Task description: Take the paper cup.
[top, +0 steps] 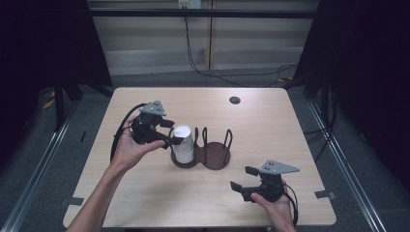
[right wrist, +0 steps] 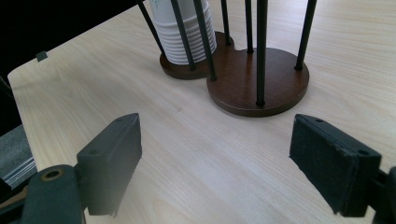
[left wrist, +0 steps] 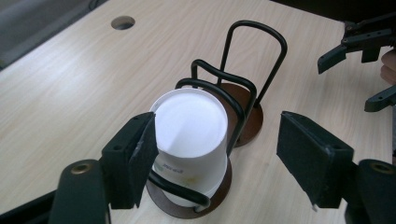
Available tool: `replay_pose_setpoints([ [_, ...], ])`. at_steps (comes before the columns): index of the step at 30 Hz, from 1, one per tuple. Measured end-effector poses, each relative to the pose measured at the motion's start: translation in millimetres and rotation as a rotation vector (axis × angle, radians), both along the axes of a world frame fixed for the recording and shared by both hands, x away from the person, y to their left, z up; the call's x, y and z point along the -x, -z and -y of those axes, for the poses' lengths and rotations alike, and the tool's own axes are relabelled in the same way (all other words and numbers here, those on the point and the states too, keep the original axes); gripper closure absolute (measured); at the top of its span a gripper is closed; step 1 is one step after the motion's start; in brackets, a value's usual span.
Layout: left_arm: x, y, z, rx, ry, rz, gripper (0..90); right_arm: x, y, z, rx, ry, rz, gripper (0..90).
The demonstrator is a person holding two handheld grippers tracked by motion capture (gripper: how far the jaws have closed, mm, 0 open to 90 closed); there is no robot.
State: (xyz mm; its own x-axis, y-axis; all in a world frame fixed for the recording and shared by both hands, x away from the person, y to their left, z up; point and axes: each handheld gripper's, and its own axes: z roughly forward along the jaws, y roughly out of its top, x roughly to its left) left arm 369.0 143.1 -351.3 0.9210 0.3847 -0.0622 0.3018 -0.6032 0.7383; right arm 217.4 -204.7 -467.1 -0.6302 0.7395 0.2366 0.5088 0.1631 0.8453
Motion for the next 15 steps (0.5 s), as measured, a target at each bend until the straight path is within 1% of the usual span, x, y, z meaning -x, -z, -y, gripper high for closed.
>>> replay_pose_setpoints([
  [1,-2.0,0.5,1.6,0.001,0.004,-0.009,25.7,-0.1,0.2,0.4,0.001,-0.004,0.002,16.3],
  [2,-3.5,1.0,3.7,-0.009,0.001,-0.017,25.7,-0.2,0.3,0.5,0.002,-0.005,0.001,16.3],
  [3,-5.6,1.1,5.4,-0.031,0.007,-0.016,25.5,-0.1,0.2,0.3,0.002,-0.002,-0.003,16.3],
  [4,-6.7,1.8,7.1,-0.040,0.002,-0.012,25.5,-0.2,0.3,0.3,0.001,-0.003,-0.003,16.3],
  [5,-8.3,2.5,8.6,-0.060,0.003,-0.010,25.5,-0.1,0.3,0.3,0.001,-0.004,-0.003,16.3],
  [8,-16.3,5.3,11.1,-0.098,0.002,-0.030,25.4,0.1,0.2,0.5,0.003,-0.005,-0.005,16.3],
  [10,-18.8,6.2,11.1,-0.101,-0.003,-0.031,25.9,0.1,0.2,0.6,0.006,-0.003,-0.004,16.3],
  [11,-20.3,6.6,11.0,-0.094,-0.003,-0.039,25.7,0.2,0.3,1.3,0.003,-0.001,-0.004,16.3],
  [13,-22.1,7.0,11.9,-0.101,-0.002,-0.045,26.7,0.1,0.4,1.5,0.004,-0.002,-0.002,16.3],
  [14,-22.9,6.8,12.3,-0.109,0.012,-0.045,27.7,0.1,0.5,1.6,0.004,-0.002,-0.002,16.3],
  [15,-22.5,6.6,14.0,-0.115,0.016,-0.050,27.7,0.1,0.5,1.6,0.004,-0.002,-0.002,16.3],
])
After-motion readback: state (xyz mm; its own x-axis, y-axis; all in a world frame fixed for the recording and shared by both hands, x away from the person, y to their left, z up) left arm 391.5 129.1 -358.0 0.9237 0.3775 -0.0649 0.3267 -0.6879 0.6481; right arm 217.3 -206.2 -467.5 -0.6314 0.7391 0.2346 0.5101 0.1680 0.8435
